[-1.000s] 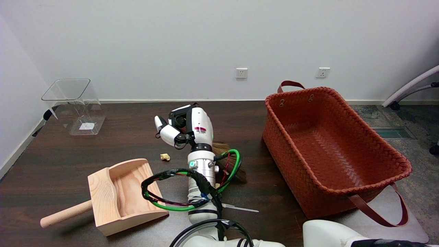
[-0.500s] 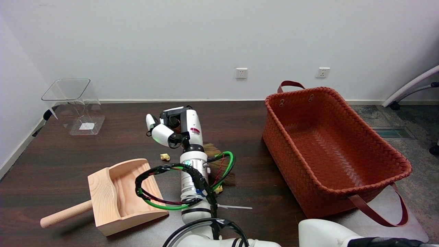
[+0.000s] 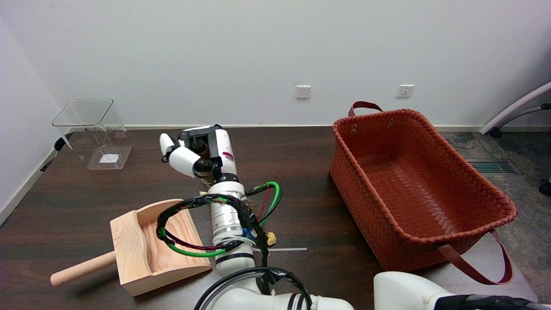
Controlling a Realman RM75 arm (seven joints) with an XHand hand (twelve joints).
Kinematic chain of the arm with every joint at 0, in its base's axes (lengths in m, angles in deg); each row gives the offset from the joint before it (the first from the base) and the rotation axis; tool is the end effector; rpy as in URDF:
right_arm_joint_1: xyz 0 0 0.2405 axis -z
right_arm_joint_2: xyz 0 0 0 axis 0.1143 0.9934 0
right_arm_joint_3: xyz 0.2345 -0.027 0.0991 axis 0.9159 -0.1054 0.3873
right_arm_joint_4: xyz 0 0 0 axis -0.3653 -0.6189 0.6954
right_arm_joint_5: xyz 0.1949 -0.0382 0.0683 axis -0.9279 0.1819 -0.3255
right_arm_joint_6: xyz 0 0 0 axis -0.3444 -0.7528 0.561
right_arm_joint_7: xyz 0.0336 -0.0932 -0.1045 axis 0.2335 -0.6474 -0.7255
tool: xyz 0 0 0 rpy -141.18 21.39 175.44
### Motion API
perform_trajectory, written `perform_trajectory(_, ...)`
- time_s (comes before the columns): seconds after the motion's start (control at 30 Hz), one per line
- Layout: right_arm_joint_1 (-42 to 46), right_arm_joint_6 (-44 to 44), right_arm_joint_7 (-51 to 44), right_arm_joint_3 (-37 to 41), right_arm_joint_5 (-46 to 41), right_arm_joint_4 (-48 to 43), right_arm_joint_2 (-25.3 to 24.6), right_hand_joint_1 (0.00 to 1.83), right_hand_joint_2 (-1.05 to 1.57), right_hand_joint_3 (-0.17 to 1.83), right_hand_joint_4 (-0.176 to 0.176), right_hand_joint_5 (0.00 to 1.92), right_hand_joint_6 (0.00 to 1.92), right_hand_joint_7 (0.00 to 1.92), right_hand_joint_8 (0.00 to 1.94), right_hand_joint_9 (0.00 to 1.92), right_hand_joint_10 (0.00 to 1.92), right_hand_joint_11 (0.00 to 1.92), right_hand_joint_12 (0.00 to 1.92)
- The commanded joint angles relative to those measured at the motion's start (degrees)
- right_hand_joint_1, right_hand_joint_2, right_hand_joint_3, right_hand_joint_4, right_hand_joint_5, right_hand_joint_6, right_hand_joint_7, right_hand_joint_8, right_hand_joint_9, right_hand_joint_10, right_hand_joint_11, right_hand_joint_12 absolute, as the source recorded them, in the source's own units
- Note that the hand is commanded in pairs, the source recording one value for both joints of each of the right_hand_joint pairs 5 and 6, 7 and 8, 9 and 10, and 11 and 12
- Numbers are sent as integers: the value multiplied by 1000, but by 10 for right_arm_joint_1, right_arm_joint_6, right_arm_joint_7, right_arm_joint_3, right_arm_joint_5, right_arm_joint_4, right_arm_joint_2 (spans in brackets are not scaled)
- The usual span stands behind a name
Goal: Sweep the paper balls into the dustpan.
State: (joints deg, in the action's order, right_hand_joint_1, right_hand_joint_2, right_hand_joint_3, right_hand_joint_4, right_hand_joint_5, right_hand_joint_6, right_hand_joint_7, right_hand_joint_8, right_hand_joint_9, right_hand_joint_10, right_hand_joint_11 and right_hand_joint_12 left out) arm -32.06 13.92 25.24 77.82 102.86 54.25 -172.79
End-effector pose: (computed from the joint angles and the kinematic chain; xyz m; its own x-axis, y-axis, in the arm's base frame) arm -0.2504 -0.3561 0.0241 -0.0244 0.1536 0.9878 -0.9821 -0.1885 0.0050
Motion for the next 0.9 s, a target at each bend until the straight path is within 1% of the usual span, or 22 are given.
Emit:
perform_trajectory(0.03, 12, 104, 11, 9, -45, 126, 46, 1282, 1571, 543, 0, 1920, 1920, 1920, 1920, 1920, 1920, 1920, 1920)
perform_trajectory(0.27, 32, 108, 9, 9, -80, 177, 69, 1279, 1571, 555, 0, 1920, 1920, 1920, 1920, 1920, 1920, 1920, 1920)
perform_trajectory(0.67, 56, 148, 9, 9, -128, 257, 94, 1275, 1571, 569, 0, 1920, 1920, 1920, 1920, 1920, 1920, 1920, 1920)
perform_trajectory(0.83, 59, 166, 9, 8, -175, 291, 105, 1272, 1571, 626, 0, 1920, 1920, 1920, 1920, 1920, 1920, 1920, 1920)
perform_trajectory(0.9, 61, 176, 9, 8, -207, 311, 113, 1270, 1571, 641, 0, 1920, 1920, 1920, 1920, 1920, 1920, 1920, 1920)
